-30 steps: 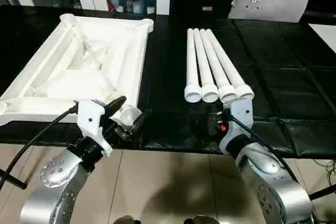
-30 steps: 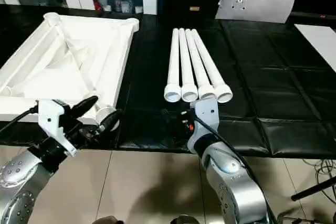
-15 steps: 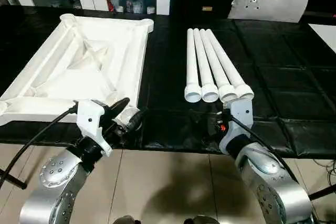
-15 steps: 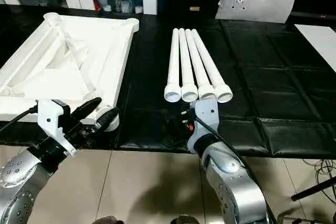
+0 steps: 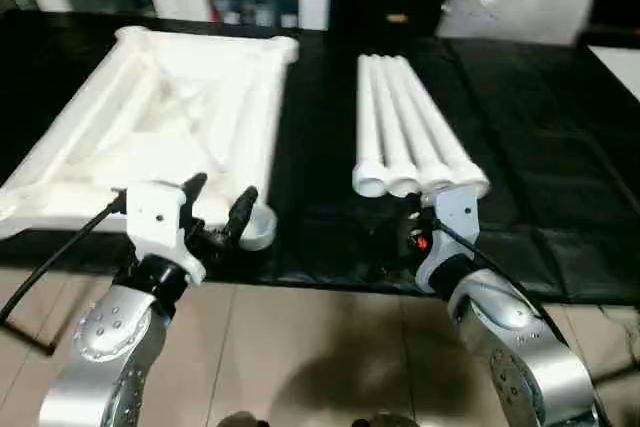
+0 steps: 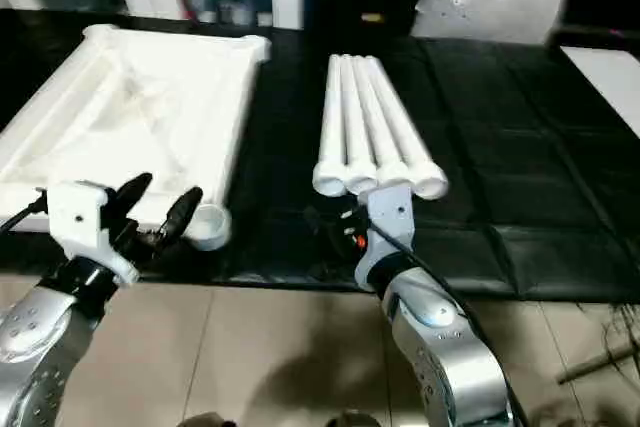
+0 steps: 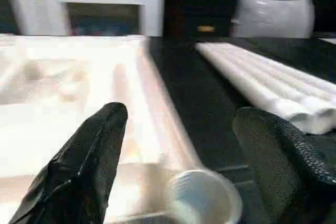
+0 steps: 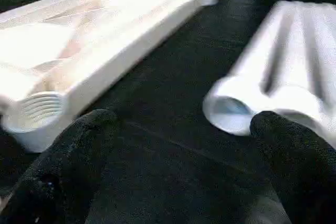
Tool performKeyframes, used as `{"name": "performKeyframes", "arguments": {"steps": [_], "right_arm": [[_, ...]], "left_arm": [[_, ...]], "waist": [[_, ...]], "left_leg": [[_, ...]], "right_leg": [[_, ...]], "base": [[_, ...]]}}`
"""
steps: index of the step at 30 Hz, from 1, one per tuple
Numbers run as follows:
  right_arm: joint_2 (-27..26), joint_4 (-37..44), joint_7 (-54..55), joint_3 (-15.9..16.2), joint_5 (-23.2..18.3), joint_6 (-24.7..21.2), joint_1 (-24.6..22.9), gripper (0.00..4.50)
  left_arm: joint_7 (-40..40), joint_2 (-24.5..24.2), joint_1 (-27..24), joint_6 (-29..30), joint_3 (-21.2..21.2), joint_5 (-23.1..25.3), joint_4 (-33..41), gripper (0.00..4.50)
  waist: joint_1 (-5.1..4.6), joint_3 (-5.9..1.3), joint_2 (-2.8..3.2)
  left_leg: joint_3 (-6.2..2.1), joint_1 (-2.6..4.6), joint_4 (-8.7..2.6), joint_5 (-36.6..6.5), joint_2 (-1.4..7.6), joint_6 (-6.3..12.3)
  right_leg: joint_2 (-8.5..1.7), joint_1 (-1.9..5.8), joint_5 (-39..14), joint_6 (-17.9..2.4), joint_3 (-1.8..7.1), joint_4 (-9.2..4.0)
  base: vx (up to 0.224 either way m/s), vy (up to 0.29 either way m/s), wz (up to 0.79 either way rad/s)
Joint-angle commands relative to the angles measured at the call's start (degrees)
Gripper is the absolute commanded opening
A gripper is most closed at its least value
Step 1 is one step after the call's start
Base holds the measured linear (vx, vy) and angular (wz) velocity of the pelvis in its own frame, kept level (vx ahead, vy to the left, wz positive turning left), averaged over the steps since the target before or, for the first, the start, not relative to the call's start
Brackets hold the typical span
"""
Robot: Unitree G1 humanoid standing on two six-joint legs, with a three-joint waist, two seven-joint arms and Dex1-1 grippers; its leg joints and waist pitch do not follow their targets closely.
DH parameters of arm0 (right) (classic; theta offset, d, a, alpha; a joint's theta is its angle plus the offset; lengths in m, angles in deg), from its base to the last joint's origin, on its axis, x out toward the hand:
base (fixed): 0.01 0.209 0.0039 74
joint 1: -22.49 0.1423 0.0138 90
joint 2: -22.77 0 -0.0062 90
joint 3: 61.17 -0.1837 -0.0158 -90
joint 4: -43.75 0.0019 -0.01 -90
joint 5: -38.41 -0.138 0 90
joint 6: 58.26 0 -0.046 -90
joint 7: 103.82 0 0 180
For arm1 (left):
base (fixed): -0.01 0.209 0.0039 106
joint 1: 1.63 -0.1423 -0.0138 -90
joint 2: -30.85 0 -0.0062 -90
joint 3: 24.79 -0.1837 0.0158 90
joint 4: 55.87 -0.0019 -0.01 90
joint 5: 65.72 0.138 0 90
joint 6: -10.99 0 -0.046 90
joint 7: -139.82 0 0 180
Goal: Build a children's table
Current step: Move to table
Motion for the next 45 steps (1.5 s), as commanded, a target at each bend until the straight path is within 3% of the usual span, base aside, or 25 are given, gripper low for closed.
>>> {"name": "performKeyframes", "arguments": {"steps": [1, 2, 4, 6, 8, 10, 11, 12, 13, 15, 18, 19, 20, 21, 22, 23, 25, 28, 30, 31, 32, 36, 37, 41, 45], "right_arm": [[-0.58, -0.38, -0.61, 0.35, -0.43, 1.08, 0.91, 4.50], [-0.68, -0.42, -0.61, 0.30, -0.53, 1.10, 0.90, 4.50], [-0.94, -0.55, -0.61, 0.13, -0.81, 1.14, 0.86, 4.50], [-0.69, -0.78, -0.36, 0.23, -0.23, 1.42, 0.95, 4.50], [-0.58, -0.93, -0.15, 0.27, 0.12, 1.66, 0.96, 4.50], [-0.55, -1.12, 0.20, 0.18, 0.47, 1.96, 0.95, 4.50], [-0.55, -1.22, 0.37, 0.12, 0.67, 2.15, 0.92, 4.50], [-0.54, -1.42, 0.50, 0.01, 0.93, 2.47, 0.87, 4.50], [-0.68, -1.56, 0.58, -0.06, 1.29, 2.67, 0.81, 4.50], [-0.76, -1.70, 0.67, -0.16, 1.45, 2.81, 0.82, 4.50], [-0.70, -1.72, 1.15, -0.25, 1.56, 3.03, 0.75, 4.50], [-0.83, -1.76, 1.43, -0.42, 1.42, 2.77, 0.72, 4.50], [-1.38, -1.87, 2.34, -1.07, 1.09, 2.02, 0.62, 4.50], [-1.51, -1.91, 2.50, -1.22, 1.06, 1.90, 0.60, 4.50], [-2.01, -2.07, 2.94, -1.85, 0.85, 1.57, 0.55, 4.50], [-2.15, -2.15, 2.98, -2.03, 0.87, 1.60, 0.53, 4.50], [-1.99, -2.06, 2.73, -1.88, 1.18, 1.91, 0.42, 4.50], [-1.68, -1.85, 2.64, -1.41, 1.42, 2.61, 0.07, 4.50], [-1.56, -1.75, 2.56, -1.06, 1.50, 2.99, -0.05, 4.50], [-1.44, -1.61, 2.38, -0.79, 1.63, 3.05, -0.13, 4.50], [-1.43, -1.53, 2.29, -0.73, 1.66, 2.99, -0.16, 4.50], [-1.33, -1.75, 2.10, -0.85, 1.79, 3.14, 0.08, 4.50], [-1.32, -1.76, 2.08, -0.86, 1.78, 3.16, 0.09, 4.50], [-0.01, -2.19, -1.75, -1.75, -0.88, 4.78, 0.69, 4.50], [4.52, -2.95, -8.59, 0.37, -1.43, 6.18, 1.69, 4.50]], "left_arm": [[-0.33, -0.77, 0.67, 1.25, -0.48, 1.15, -0.52, 3.65], [-0.37, -0.83, 0.77, 1.37, -0.56, 1.33, -0.56, 3.65], [-0.48, -0.97, 1.06, 1.69, -0.80, 1.77, -0.70, 3.65], [-0.16, -1.00, 1.60, 1.60, -1.19, 1.76, -1.33, 3.65], [-0.06, -0.95, 1.90, 1.45, -1.41, 1.78, -1.70, 3.65], [-0.22, -0.91, 2.27, 1.40, -1.68, 1.91, -2.06, 3.65], [-0.23, -0.84, 2.39, 1.42, -1.75, 1.84, -2.14, 3.65], [-0.17, -0.75, 2.55, 1.61, -1.86, 1.90, -2.15, 3.65], [-0.06, -0.86, 2.66, 1.80, -1.95, 1.83, -2.14, 3.65], [-0.04, -0.92, 2.81, 1.90, -2.03, 1.87, -2.24, 3.65], [0.12, -0.96, 3.01, 1.79, -2.18, 2.01, -2.38, 3.65], [0.29, -1.01, 3.13, 1.83, -2.30, 1.91, -2.49, 3.65], [0.28, -1.02, 3.31, 2.35, -2.39, 1.78, -2.63, 3.65], [0.21, -1.01, 3.33, 2.47, -2.39, 1.77, -2.64, 3.65], [0.08, -0.93, 3.40, 2.53, -2.34, 1.61, -2.72, 3.65], [0.02, -0.92, 3.37, 2.48, -2.22, 1.55, -2.73, 3.65], [0.12, -1.00, 2.96, 2.09, -2.06, 1.50, -2.47, 3.65], [-0.14, -1.51, 2.19, 2.51, -2.20, 2.71, -1.84, 3.65], [-0.34, -1.04, 1.66, 3.02, -1.82, 2.08, -1.31, 3.65], [-0.54, -0.71, 1.20, 3.43, -1.58, 1.68, -0.72, 3.65], [-0.77, -0.68, 0.67, 3.99, -1.52, 1.60, -0.09, 3.65], [-0.26, -1.45, -0.52, 5.13, -1.68, 1.53, 0.90, 3.65], [-0.22, -1.50, -0.57, 5.21, -1.67, 1.50, 0.95, 3.65], [4.43, -5.36, -2.15, 7.61, -1.32, -1.14, 2.82, 3.65], [9.98, -10.80, -3.03, 7.57, -1.23, -1.31, 3.06, 3.65]], "waist": [[0.09, -1.99, 1.40], [-0.77, -0.49, 1.11], [-1.55, -1.72, 1.84], [-1.87, -2.24, 1.48], [0.24, -2.95, -0.71], [2.48, -3.93, -0.53], [2.68, -4.45, -0.27], [2.35, -4.78, 1.51], [-0.12, -5.00, 3.95], [-1.80, -6.13, 3.31], [-1.51, -4.66, 1.61], [-0.98, -4.23, -0.51], [-1.10, -3.42, -0.24], [2.09, -3.16, -4.30], [3.38, -3.55, -3.28], [4.15, -3.49, -3.78], [4.66, -3.85, -3.87], [4.45, -4.52, -1.77], [2.67, -4.57, 4.52], [-0.28, -4.67, 3.70], [0.32, -4.29, 4.39], [0.31, -3.19, 2.75], [0.57, -2.79, 1.78], [1.01, -2.61, 0.46], [0.84, -2.52, 2.25]], "left_leg": [[0.42, 4.19, -4.10, -23.80, 3.93, 2.53], [-0.46, 4.33, -5.42, -30.38, 4.60, 0.51], [-3.43, 7.69, -9.21, -38.43, 7.61, -1.15], [-3.86, 8.95, -9.17, -29.80, 6.60, 8.47], [1.89, 0.56, -3.24, -12.97, -0.15, 12.15], [1.19, -3.95, 2.47, -1.27, 1.31, 10.56], [0.96, -5.56, 2.22, 2.66, 1.56, 9.46], [1.31, -3.76, -2.11, 8.05, 2.33, 9.13], [-2.97, 4.70, -4.49, 13.86, 4.95, 14.54], [-9.31, 12.55, -3.53, 14.83, 10.85, 29.81], [-3.02, 7.60, -5.71, 13.11, 8.30, 26.98], [0.41, 6.39, -5.05, 2.36, 4.05, 22.26], [5.71, 8.44, -5.88, -7.50, 3.66, 15.97], [6.18, 4.62, 4.11, -14.93, -3.62, 9.11], [5.06, 4.35, 5.87, -14.07, -3.58, 7.25], [1.70, 1.21, 6.91, -7.35, -3.16, 1.86], [-1.06, -1.36, 9.13, 0.27, -4.13, -0.88], [-3.64, -3.42, 6.68, 7.92, -2.81, -3.72], [-6.58, -0.55, -4.79, 5.92, 2.41, 2.78], [-8.79, -0.51, -6.82, -1.90, 7.73, 5.11], [-8.60, -0.71, -7.08, -5.53, 6.97, 3.32], [-5.23, -2.48, -6.71, -27.13, 3.39, -3.27], [-3.78, -1.72, -5.62, -33.46, 2.75, -6.49], [-2.27, -1.23, -4.68, -25.61, 2.73, -3.20], [-3.28, -1.76, -7.93, -38.40, 3.88, -7.22]], "right_leg": [[-4.09, 0.44, -42.56, -9.46, 2.73, -7.40], [-2.17, -0.53, -39.19, -9.33, 1.57, -6.25], [0.41, -1.36, -18.10, -9.36, 2.10, -0.15], [-0.74, -2.21, -5.36, -6.10, 3.57, 1.15], [-4.47, 6.86, -4.69, -8.25, 8.65, -4.13], [-9.49, 11.40, -14.53, -13.51, 12.01, -6.73], [-7.02, 11.49, -10.17, -14.60, 10.57, -5.73], [-2.23, 9.60, -5.37, -12.37, 6.12, -4.26], [3.43, 2.93, -4.20, -6.90, 1.50, 1.64], [1.22, -6.87, -13.13, 0.58, 2.99, 9.18], [0.20, -8.85, -0.14, 3.39, 3.98, 10.54], [-0.81, -7.00, 6.31, -1.51, 5.57, 3.98], [-0.47, -7.30, 0.27, -5.64, 6.52, 2.22], [-2.52, -0.71, -30.68, -5.84, 16.78, -5.75], [-6.13, 0.95, -38.43, -8.70, 20.74, -6.19], [-5.14, 2.92, -36.76, -8.43, 23.36, -4.17], [-3.20, 1.91, -1.21, -5.16, 26.80, -2.18], [-0.20, -1.15, 27.31, -5.79, 23.78, -0.73], [4.00, -3.18, 11.11, -9.38, 11.89, 3.45], [3.33, -3.62, -0.99, -7.27, 8.60, 7.50], [3.11, -3.66, -2.53, -6.50, 7.35, 7.55], [-2.16, -2.86, -5.20, -6.07, 7.43, 1.10], [-4.37, -3.62, -24.10, -6.78, 8.68, -1.64], [-5.80, -3.93, -42.62, -4.61, 8.61, -4.52], [-3.03, -3.18, -27.80, -4.62, 6.61, -2.01]], "base": [[0.076, -0.014, 0.63], [0.086, -0.012, 0.38], [0.095, 0.000, 0.23], [0.140, 0.000, 0.05], [0.135, -0.038, 0.05], [0.138, -0.019, 0.00], [0.160, 0.009, -0.05], [0.160, 0.009, -0.05], [0.215, 0.002, -0.07], [0.246, -0.002, 0.00], [0.160, -0.001, 0.07], [0.134, -0.043, 0.00], [0.173, -0.090, -0.20], [0.173, -0.090, -0.20], [0.180, -0.081, -0.50], [0.146, -0.044, -0.63], [0.133, -0.021, -0.61], [0.090, 0.085, -0.68], [0.061, 0.163, -0.30], [0.044, 0.207, -0.09], [0.000, 0.183, -0.06], [-0.042, 0.111, -0.03], [-0.065, 0.020, -0.02], [-0.066, 0.008, -0.10], [-0.028, 0.011, -0.07]]}}
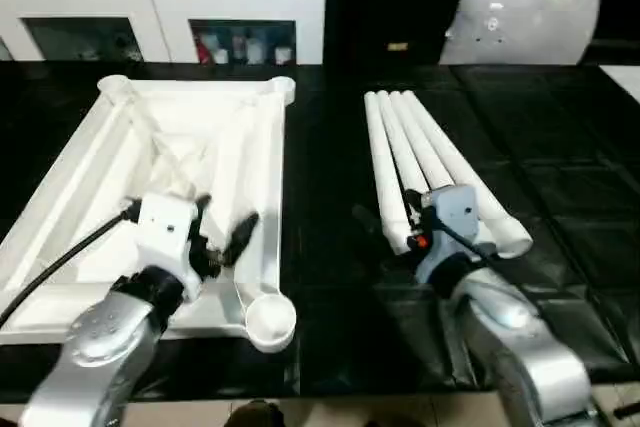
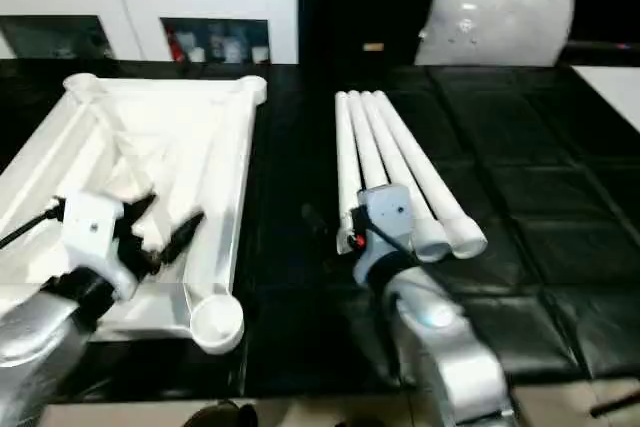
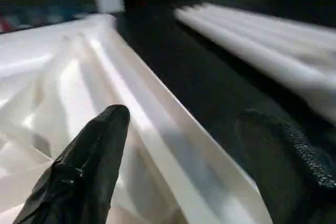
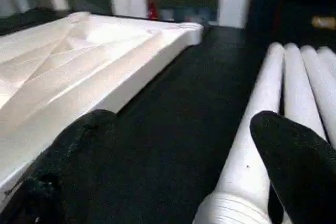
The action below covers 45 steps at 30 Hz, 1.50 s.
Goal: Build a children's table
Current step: Move to table, then move table base
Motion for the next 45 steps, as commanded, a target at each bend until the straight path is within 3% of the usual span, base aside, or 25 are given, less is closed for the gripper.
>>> {"name": "performKeyframes", "arguments": {"steps": [1, 5, 8, 9, 10, 11, 12, 13, 14, 15, 16, 17, 18, 19, 20, 21, 22, 23, 24, 25, 27, 29, 33, 40, 45], "right_arm": [[0.94, -0.51, -2.09, 0.46, -0.71, 0.37, 0.51, 4.50], [0.31, -0.40, -0.50, -0.06, -0.14, 0.94, 0.03, 4.50], [-1.35, -0.07, 0.94, -0.99, -1.47, -0.67, -0.71, 4.50], [-1.27, 0.04, 0.55, -0.26, -1.04, 0.67, -1.01, 4.50], [-1.22, 0.15, 0.10, 0.32, -0.66, 1.56, -1.29, 4.50], [-1.30, 0.36, -0.11, 1.16, -0.22, 2.09, -1.72, 4.50], [-1.39, 0.52, -0.19, 1.75, 0.10, 2.40, -2.03, 4.50], [-1.54, 0.73, -0.12, 2.28, 0.25, 2.62, -2.42, 4.50], [-1.73, 0.92, -0.01, 2.65, 0.36, 2.70, -2.71, 4.50], [-1.92, 1.07, 0.12, 2.84, 0.41, 2.81, -3.02, 4.50], [-2.47, 1.42, 0.52, 3.11, 0.37, 3.04, -3.79, 4.50], [-2.54, 1.44, 0.60, 3.09, 0.36, 3.05, -3.86, 4.50], [-4.02, 1.74, 2.22, 2.55, 0.13, 3.16, -5.02, 4.50], [-4.75, 1.84, 3.16, 2.09, -0.03, 3.03, -5.50, 4.50], [-4.78, 1.79, 3.38, 1.91, -0.06, 3.38, -5.60, 4.50], [-4.63, 1.77, 3.43, 1.88, 0.03, 3.56, -5.58, 4.50], [-4.45, 1.71, 3.61, 1.63, 0.31, 3.82, -5.48, 4.50], [-4.40, 1.68, 3.74, 1.43, 0.43, 3.87, -5.41, 4.50], [-4.03, 1.62, 3.83, 0.81, 0.78, 4.09, -5.14, 4.50], [-3.81, 1.61, 3.76, 0.57, 0.93, 4.21, -5.03, 4.50], [-3.04, 1.41, 3.22, -0.08, 1.36, 4.17, -4.61, 4.50], [-1.68, 1.28, 1.85, -0.34, 1.27, 3.58, -3.95, 4.50], [3.44, 1.61, -3.84, 0.33, -0.13, 1.95, -2.89, 4.50], [12.55, 2.53, -15.14, -0.49, -3.63, 1.56, -2.75, 4.50], [15.99, 3.21, -19.01, -1.30, -5.31, 2.10, -3.50, 4.50]], "left_arm": [[2.52, -2.13, -0.46, -0.83, 0.33, 1.61, 0.29, 3.65], [1.33, -0.70, -1.41, 1.42, 0.74, 0.34, 1.51, 3.65], [-2.06, 1.93, -2.61, -0.22, -0.33, 0.80, 3.23, 3.65], [-3.05, 2.28, -3.05, -0.23, -1.27, 1.82, 3.66, 3.65], [-3.75, 2.46, -3.42, -0.73, -2.06, 2.86, 3.90, 3.65], [-4.95, 3.14, -3.72, -0.34, -2.65, 3.63, 4.13, 3.65], [-5.71, 3.61, -3.88, 0.05, -2.99, 4.11, 4.23, 3.65], [-6.25, 4.03, -3.93, 0.80, -3.07, 4.36, 4.14, 3.65], [-6.55, 4.48, -3.98, 1.60, -3.00, 4.54, 4.16, 3.65], [-7.00, 5.49, -3.97, 2.73, -2.24, 3.47, 4.26, 3.65], [-7.83, 7.15, -3.87, 4.56, -1.03, 1.60, 4.60, 3.65], [-7.85, 7.15, -3.86, 4.60, -1.03, 1.58, 4.62, 3.65], [-8.21, 6.85, -3.56, 5.08, -1.15, 1.32, 5.02, 3.65], [-8.03, 6.35, -3.37, 4.37, -1.39, 1.74, 4.93, 3.65], [-7.99, 6.40, -3.06, 3.93, -1.28, 1.92, 4.69, 3.65], [-7.91, 6.17, -2.78, 3.69, -1.24, 2.33, 4.46, 3.65], [-7.24, 5.88, -2.52, 3.14, -1.32, 2.49, 4.19, 3.65], [-6.78, 5.66, -2.35, 3.14, -1.37, 2.35, 4.07, 3.65], [-5.54, 5.06, -1.68, 3.22, -1.50, 1.96, 3.61, 3.65], [-5.11, 4.81, -1.32, 3.30, -1.53, 1.87, 3.40, 3.65], [-2.68, 3.22, -0.05, 3.88, -2.32, 1.36, 2.31, 3.65], [0.50, 1.49, 1.25, 2.99, -3.14, 0.57, 0.68, 3.65], [8.75, -2.81, 3.22, -0.70, -4.41, -0.90, -2.52, 3.49], [25.05, -11.29, 8.63, -6.82, -8.61, -0.67, -11.31, 3.10], [34.35, -15.62, 13.44, -9.89, -13.48, 1.25, -18.53, 2.67]], "waist": [[-0.24, -1.84, 1.00], [0.18, -1.46, 0.40], [0.09, -0.54, 0.97], [0.34, -0.45, 1.47], [5.13, -1.43, 1.04], [4.08, -1.71, -0.42], [2.60, -1.35, -2.98], [0.84, 0.40, -1.96], [1.60, 2.33, -0.27], [0.82, 2.52, 0.36], [-1.12, -0.17, 5.19], [-1.57, 1.27, 4.75], [-1.40, 1.31, 4.02], [-0.70, 0.74, 4.37], [-1.46, 0.50, 2.53], [-0.26, 0.23, -0.05], [1.61, -0.04, -1.46], [1.61, -0.06, -1.47], [1.42, -0.11, -0.78], [0.84, -0.66, 1.23], [-1.03, -1.83, 2.68], [-1.01, -2.43, 2.61], [-0.56, -3.20, 1.03], [0.03, -2.68, 0.21], [-0.25, -2.89, 0.69]], "left_leg": [[-3.27, 1.48, -7.55, -42.07, 5.49, -8.36], [-2.15, 2.77, -6.33, -40.06, 5.32, -7.57], [-1.95, 2.88, -7.57, -46.61, 5.43, -8.12], [-1.41, 1.46, -9.89, -50.03, 5.82, -8.79], [1.33, -6.82, -16.01, -41.73, 0.27, -9.90], [0.67, -5.56, -15.23, -35.13, 0.28, -10.25], [0.09, 7.92, 7.83, -15.64, -2.39, -7.74], [-1.38, 7.76, 12.43, -11.46, -0.34, -3.29], [-1.57, 1.55, 13.98, -12.30, 2.42, -0.74], [-2.20, 4.36, 15.48, -18.42, 4.18, -1.98], [-7.36, 3.84, -0.60, -35.17, 6.98, -6.85], [-10.54, 0.74, -6.21, -43.87, 6.22, -4.78], [-7.87, 3.80, -5.97, -55.05, 9.61, -6.11], [-4.46, 5.01, -6.14, -55.19, 6.45, -5.82], [-4.19, 5.00, -5.69, -49.94, 5.26, -3.51], [-2.03, 3.49, -2.47, -30.66, 2.41, 1.20], [-2.43, 4.02, 5.49, -15.76, 3.65, 4.28], [-3.43, 3.43, 6.71, -11.05, 4.90, 4.14], [-4.44, 2.49, 3.91, -7.29, 6.41, 3.03], [-4.20, 4.21, -3.03, -10.44, 6.51, 1.54], [-5.58, 6.05, -5.29, -13.64, 6.40, -4.12], [-3.52, 6.29, -4.17, -7.32, 4.55, -5.97], [-1.74, 4.36, -2.89, 4.95, 2.95, -4.99], [-1.11, 3.66, -4.55, -4.90, 4.97, 6.33], [-0.83, 3.98, -4.64, -5.04, 5.78, 8.40]], "right_leg": [[-4.52, 0.56, -25.22, -4.89, 2.04, -4.85], [-6.02, -0.64, -31.87, -5.22, 2.63, -6.69], [-4.20, -0.26, -37.71, -3.17, -0.14, -6.96], [-2.65, 0.92, -34.19, -3.23, -1.15, -4.67], [2.29, 7.87, -16.72, -6.07, -2.62, 6.82], [-0.12, 5.94, -25.87, -7.38, -0.87, 6.98], [-10.76, -6.34, -50.91, -12.73, -0.77, -11.39], [-14.79, -6.54, -53.93, -17.01, -1.25, -13.09], [-15.23, 2.45, -48.35, -24.46, -3.20, -11.43], [-15.33, 2.08, -46.80, -21.49, -7.68, -12.03], [-4.40, 6.08, -21.57, -8.19, -10.39, 1.25], [-1.28, 4.55, -11.01, -4.74, -6.70, 5.48], [-2.94, 2.29, -1.42, -0.79, -3.60, 4.19], [-2.80, 1.25, -2.02, -2.50, -3.33, 4.16], [-3.46, 1.70, -4.41, -1.79, -2.31, 3.06], [-8.81, 3.15, -17.11, 1.78, 2.40, -3.28], [-17.65, 2.20, -36.04, -1.05, 8.59, -10.31], [-19.63, 2.92, -39.12, -4.31, 9.49, -11.38], [-17.47, 4.24, -34.58, -9.08, 6.97, -10.01], [-7.04, 2.44, -23.76, -10.71, 1.59, -5.14], [-1.53, 0.48, -3.28, -5.46, 0.80, 0.06], [-2.26, -0.13, 6.57, -3.07, 1.45, -1.38], [-3.97, 2.95, 17.53, -4.72, 2.58, -3.07], [-5.78, 3.64, 4.29, -13.23, 3.68, -4.09], [-5.65, 3.27, 1.84, -16.57, 3.59, -3.81]], "base": [[0.000, 0.000, 0.00], [-0.030, 0.010, -0.02], [-0.043, 0.012, -0.02], [0.000, 0.000, 0.00], [-0.099, 0.014, 0.21], [-0.024, -0.050, 0.59], [-0.024, -0.050, 0.59], [0.240, -0.072, 0.54], [0.161, 0.033, 0.45], [0.161, 0.033, 0.45], [0.018, 0.096, 0.67], [0.003, 0.055, 0.56], [0.003, 0.055, 0.56], [-0.023, 0.002, 0.31], [0.000, 0.000, 0.00], [0.000, 0.000, 0.00], [0.000, 0.000, 0.00], [0.000, 0.000, 0.00], [0.000, 0.000, 0.00], [0.047, 0.084, 0.03], [0.048, 0.075, 0.09], [0.000, 0.000, 0.00], [0.043, -0.022, 0.00], [-0.003, -0.052, 0.01], [0.000, 0.000, 0.00]]}}
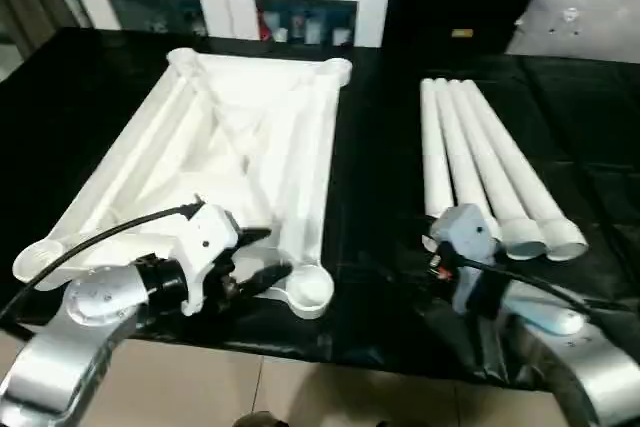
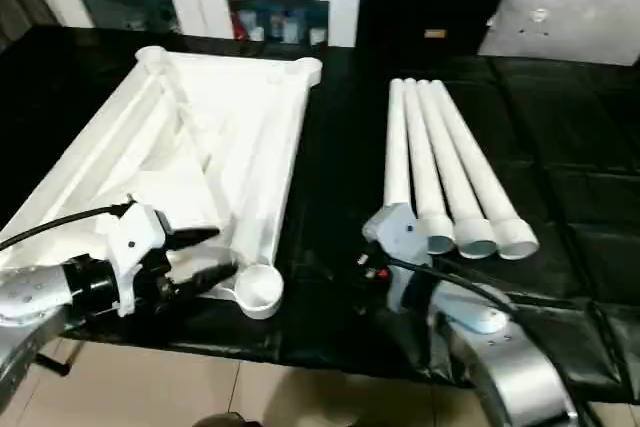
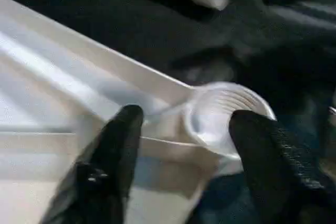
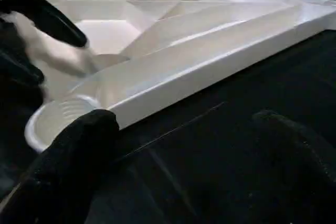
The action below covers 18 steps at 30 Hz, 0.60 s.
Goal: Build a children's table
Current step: Move table base
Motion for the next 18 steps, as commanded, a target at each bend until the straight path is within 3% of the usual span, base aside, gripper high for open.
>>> {"name": "performKeyframes", "arguments": {"steps": [1, 3, 5, 8, 13, 18], "right_arm": [[1.66, 2.07, -2.48, -0.70, -0.77, 0.46, -1.20, 4.50], [2.12, 2.17, -2.83, -0.60, -0.86, 0.64, -1.44, 4.50], [2.94, 2.94, -3.82, 0.13, -0.85, 0.93, -2.61, 4.50], [2.91, 3.20, -3.67, 0.58, -0.59, 1.31, -3.19, 4.50], [2.76, 3.84, -3.50, 0.61, -1.06, 1.33, -4.10, 4.50], [2.18, 3.52, -3.58, 1.45, -0.69, 1.24, -4.56, 4.50]], "left_arm": [[5.75, -2.54, 2.32, -2.51, -2.79, 2.37, -4.37, 2.54], [6.46, -2.76, 2.75, -2.92, -2.94, 2.34, -5.10, 2.35], [8.57, -4.88, 5.04, -8.45, -4.73, 6.43, -10.67, 2.17], [8.44, -5.62, 5.81, -11.50, -5.07, 8.47, -13.52, 1.84], [8.77, -6.25, 6.59, -13.48, -4.98, 8.98, -15.44, 1.42], [11.73, -6.24, 8.49, -16.62, -6.25, 10.10, -19.46, 0.99]], "waist": [[-0.33, -3.06, 0.36], [-0.47, -3.05, 0.03], [-0.37, -3.08, 0.24], [-0.59, -3.25, 0.26], [-0.91, -3.60, 0.30], [-0.92, -3.51, 0.40]], "left_leg": [[-2.02, 0.24, -5.07, -1.09, 6.44, 7.21], [-1.91, 0.19, -5.04, -0.75, 6.52, 7.17], [-1.86, 0.20, -5.13, -2.33, 6.60, 7.05], [-1.83, 0.23, -5.27, -3.46, 6.79, 6.41], [-1.79, 0.26, -5.02, -2.29, 6.88, 5.93], [-1.72, 0.31, -5.24, -4.64, 6.83, 5.37]], "right_leg": [[-4.41, 1.76, 1.64, -17.27, 2.33, -2.50], [-4.36, 1.80, 3.13, -18.06, 2.30, -2.42], [-4.37, 1.82, 1.75, -18.43, 2.33, -2.65], [-4.40, 1.86, 1.14, -18.58, 2.31, -2.57], [-4.58, 1.99, 4.25, -20.13, 2.24, -2.10], [-4.50, 1.90, 1.77, -20.06, 2.29, -2.29]], "base": [[0.000, 0.000, 0.00], [0.000, 0.000, 0.00], [0.000, 0.000, 0.00], [0.000, 0.000, 0.00], [0.000, 0.000, 0.00], [0.000, 0.000, 0.00]]}}
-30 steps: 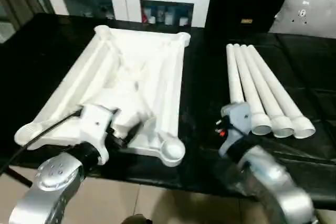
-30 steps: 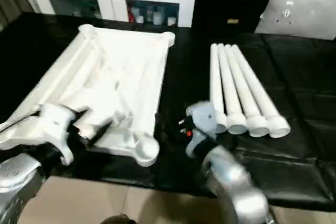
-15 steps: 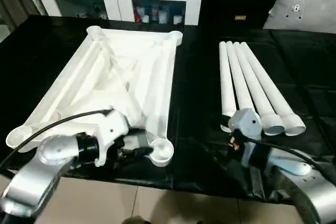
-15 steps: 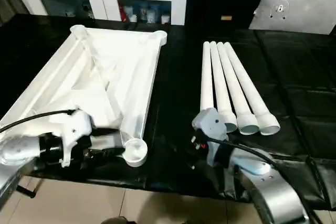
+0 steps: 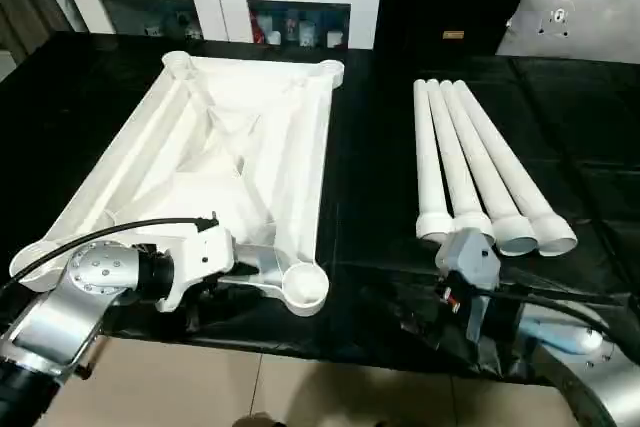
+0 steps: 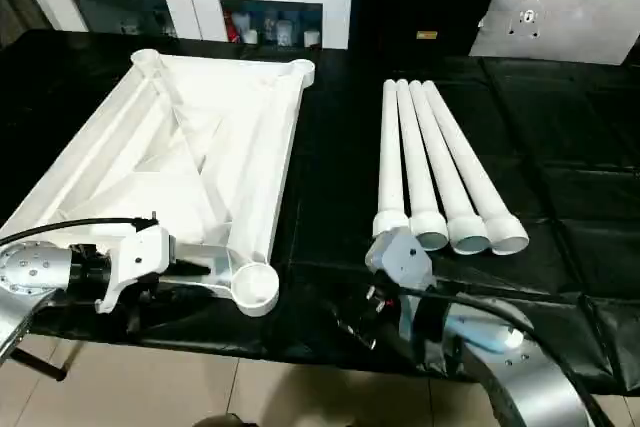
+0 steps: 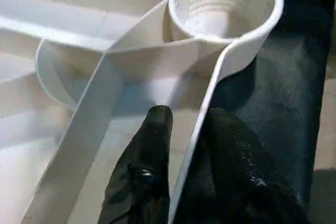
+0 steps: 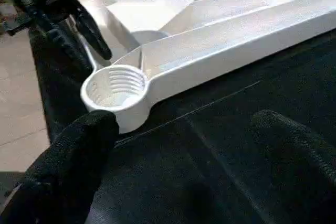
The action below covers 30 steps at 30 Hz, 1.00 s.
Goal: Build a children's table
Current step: Move table base
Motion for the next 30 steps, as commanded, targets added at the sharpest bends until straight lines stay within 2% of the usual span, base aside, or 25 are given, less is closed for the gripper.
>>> {"name": "performKeyframes", "arguments": {"steps": [1, 4, 5, 9, 10, 12, 13, 14, 18, 20, 22, 25, 27, 29, 30], "right_arm": [[0.03, 1.13, -0.10, 0.21, -0.34, -0.15, 0.26, 4.50], [0.05, 1.46, 0.03, 0.20, -0.47, -0.26, 0.02, 4.50], [0.20, 2.12, -0.49, 0.45, -1.23, -1.01, -0.24, 4.50], [0.20, 2.40, -0.77, 1.19, -1.25, -1.46, -0.06, 4.50], [0.20, 2.44, -0.77, 1.25, -1.26, -1.45, -0.17, 4.50], [0.11, 2.44, -0.78, 1.37, -1.42, -2.09, 0.18, 4.50], [0.10, 2.42, -0.79, 1.32, -1.47, -2.19, 0.28, 4.50], [0.09, 2.41, -0.79, 1.27, -1.49, -2.21, 0.32, 4.50], [-1.64, 2.33, 1.48, -0.65, -2.83, -4.14, 1.53, 4.50], [-3.32, 2.03, 4.30, -2.05, -3.49, -6.47, 2.95, 4.50], [-5.11, 1.14, 7.54, -3.04, -3.24, -8.18, 4.44, 4.50], [-7.38, 0.05, 10.91, -3.77, -2.61, -9.24, 6.03, 4.50], [-10.80, -1.23, 16.05, -5.15, -1.41, -10.17, 8.12, 4.50], [-13.25, -2.56, 20.61, -6.24, 0.45, -11.01, 10.14, 4.50], [-14.31, -3.17, 22.90, -6.68, 1.46, -11.58, 11.19, 4.50]], "left_arm": [[0.80, -0.36, 1.04, -1.76, -0.44, 1.37, -1.61, 0.87], [0.94, -0.26, 1.05, -2.35, -0.69, 1.76, -2.05, 0.77], [0.92, -0.18, 1.21, -2.85, -0.99, 2.27, -2.64, 0.63], [-0.03, 0.09, 2.30, -4.51, -1.83, 4.38, -5.50, 0.46], [-0.62, 0.31, 2.46, -5.23, -1.90, 4.96, -6.23, 0.30], [-2.36, 0.85, 3.29, -6.39, -2.44, 7.09, -8.26, 0.25], [-3.08, 1.08, 3.44, -6.39, -2.50, 7.60, -8.59, 0.23], [-3.53, 1.23, 3.51, -6.38, -2.50, 7.88, -8.74, 0.16], [-5.27, 5.30, 4.08, -1.90, -0.03, 3.91, -7.06, 0.05], [-5.29, 7.76, 4.87, -1.68, -0.09, 2.27, -6.70, 0.02], [-4.89, 9.43, 5.63, -2.47, -0.97, 2.08, -7.17, 0.02], [-4.18, 10.63, 6.03, -2.42, -1.92, 1.91, -7.06, 0.02], [-3.79, 11.43, 6.14, -2.41, -2.21, 1.93, -6.73, 0.02], [-4.41, 11.96, 6.35, -2.90, -2.12, 2.58, -6.75, 0.02], [-4.91, 12.28, 6.52, -3.35, -1.99, 3.10, -6.92, 0.29]], "waist": [[-0.13, -3.42, 0.09], [-0.22, -3.24, 0.10], [-0.35, -3.33, -0.11], [-0.49, -3.32, -0.13], [-0.54, -3.32, -0.11], [-0.71, -3.35, -0.14], [-0.80, -3.35, -0.22], [-0.82, -3.33, -0.23], [-0.99, -3.34, -0.25], [-1.04, -3.65, -0.30], [-1.13, -4.16, -0.46], [-0.92, -4.59, -0.40], [-0.72, -4.40, -0.63], [-0.54, -4.31, -0.48], [-0.55, -4.37, -0.44]], "left_leg": [[-1.96, -0.02, -5.35, -5.25, 6.65, 5.20], [-1.96, -0.10, -5.52, -6.77, 6.76, 4.71], [-1.92, -0.13, -5.47, -7.28, 6.75, 4.45], [-1.87, -0.13, -5.49, -7.60, 6.74, 4.17], [-1.87, -0.21, -5.49, -7.42, 6.77, 4.06], [-1.69, -0.25, -5.47, -7.31, 6.80, 3.95], [-1.22, -0.13, -5.46, -8.11, 6.93, 3.65], [-1.13, -0.16, -5.49, -8.21, 6.98, 3.47], [-0.89, -0.11, -5.51, -8.17, 7.05, 2.51], [-0.84, -0.19, -5.38, -6.52, 7.01, 2.60], [-0.61, -0.27, -4.79, -0.64, 6.76, 4.03], [-0.35, -0.38, -4.22, 4.74, 6.42, 6.05], [-0.18, -0.34, -4.33, 3.31, 6.52, 6.38], [-0.20, -0.20, -4.55, 2.34, 6.62, 5.37], [-0.16, -0.15, -4.55, 2.06, 6.58, 5.01]], "right_leg": [[-4.76, 1.97, 1.08, -19.58, 2.28, -2.53], [-4.82, 1.95, -0.85, -19.37, 2.37, -2.64], [-4.91, 2.04, -1.64, -19.29, 2.44, -2.68], [-4.85, 1.94, -3.13, -18.70, 2.53, -2.78], [-4.89, 2.00, -2.93, -18.72, 2.52, -2.74], [-4.92, 1.99, -2.99, -18.71, 2.50, -2.82], [-4.86, 1.88, -4.34, -18.55, 2.56, -2.98], [-4.85, 1.87, -4.73, -18.54, 2.56, -2.97], [-4.80, 1.70, -6.12, -18.73, 2.52, -2.94], [-4.69, 1.76, -4.19, -18.90, 2.47, -2.78], [-4.60, 1.79, 2.94, -19.37, 2.44, -2.25], [-4.42, 1.56, 10.17, -20.05, 2.23, -1.62], [-4.38, 1.40, 7.71, -20.13, 2.14, -1.80], [-4.26, 1.25, 5.00, -19.82, 2.09, -1.85], [-4.18, 1.22, 4.52, -19.73, 2.05, -1.81]], "base": [[0.000, 0.000, 0.00], [0.000, 0.000, 0.00], [0.000, 0.000, 0.00], [0.000, 0.000, 0.00], [0.000, 0.000, 0.00], [0.000, 0.000, 0.00], [0.000, 0.000, 0.00], [0.000, 0.000, 0.00], [0.000, 0.000, 0.00], [0.000, 0.000, 0.00], [0.000, 0.000, 0.00], [0.000, 0.000, 0.00], [0.000, 0.000, 0.00], [0.000, 0.000, 0.00], [0.000, 0.000, 0.00]]}}
